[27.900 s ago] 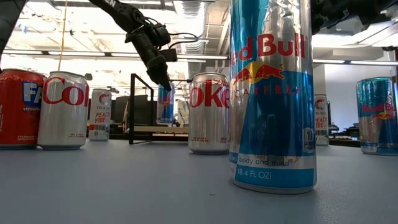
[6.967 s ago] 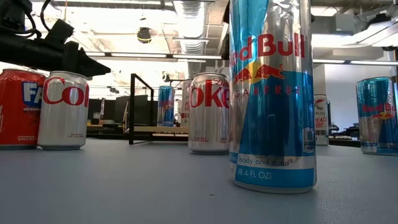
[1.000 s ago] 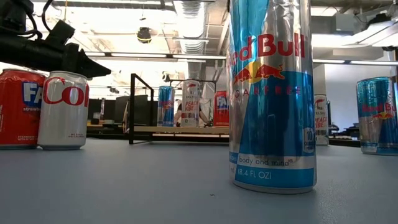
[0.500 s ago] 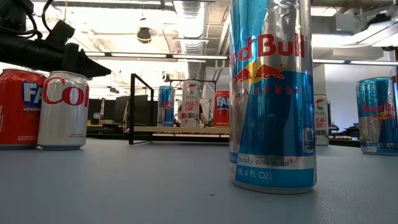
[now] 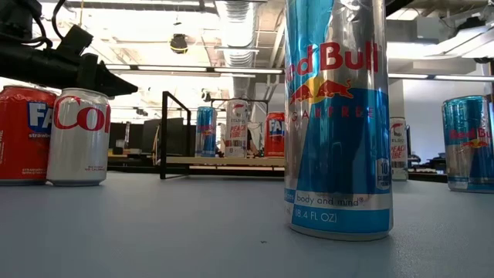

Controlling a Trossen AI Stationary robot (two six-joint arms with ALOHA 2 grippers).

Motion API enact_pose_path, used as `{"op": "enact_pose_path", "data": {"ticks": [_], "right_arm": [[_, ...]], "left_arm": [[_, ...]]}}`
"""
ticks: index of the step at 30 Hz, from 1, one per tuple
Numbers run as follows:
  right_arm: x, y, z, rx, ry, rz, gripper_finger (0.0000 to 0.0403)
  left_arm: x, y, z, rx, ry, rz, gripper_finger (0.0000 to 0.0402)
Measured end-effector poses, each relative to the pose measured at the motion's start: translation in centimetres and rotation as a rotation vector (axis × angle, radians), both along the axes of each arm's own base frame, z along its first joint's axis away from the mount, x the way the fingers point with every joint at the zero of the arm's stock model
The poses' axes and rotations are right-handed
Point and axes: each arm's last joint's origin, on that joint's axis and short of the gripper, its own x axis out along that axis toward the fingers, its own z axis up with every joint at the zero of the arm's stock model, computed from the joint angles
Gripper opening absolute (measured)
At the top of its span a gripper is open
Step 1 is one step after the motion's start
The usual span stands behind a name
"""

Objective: Place canned beverage on shelf
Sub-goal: Put the top right red-silver soda can on the shelf

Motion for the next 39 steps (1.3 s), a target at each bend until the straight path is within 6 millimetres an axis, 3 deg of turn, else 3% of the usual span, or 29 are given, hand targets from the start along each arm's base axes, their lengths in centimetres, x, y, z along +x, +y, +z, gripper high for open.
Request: {"op": "enact_pose_path", "data": {"ticks": [13,23,39], "right_arm": [[-1.8,-2.3,0.2,-0.013,-0.052,-0.018,0.0273],[-1.2,-2.8,-1.4,0.022,-0.019,-0.015,0.0273],[-1.6,-2.9,-1.5,0.014,0.034,-0.08,0.0277]], "left_arm": [[0.0,0.0,0.0,0.0,0.0,0.0,0.024],[0.0,0.0,0.0,0.0,0.0,0.0,0.024],[0.0,0.0,0.0,0.0,0.0,0.0,0.024]]}}
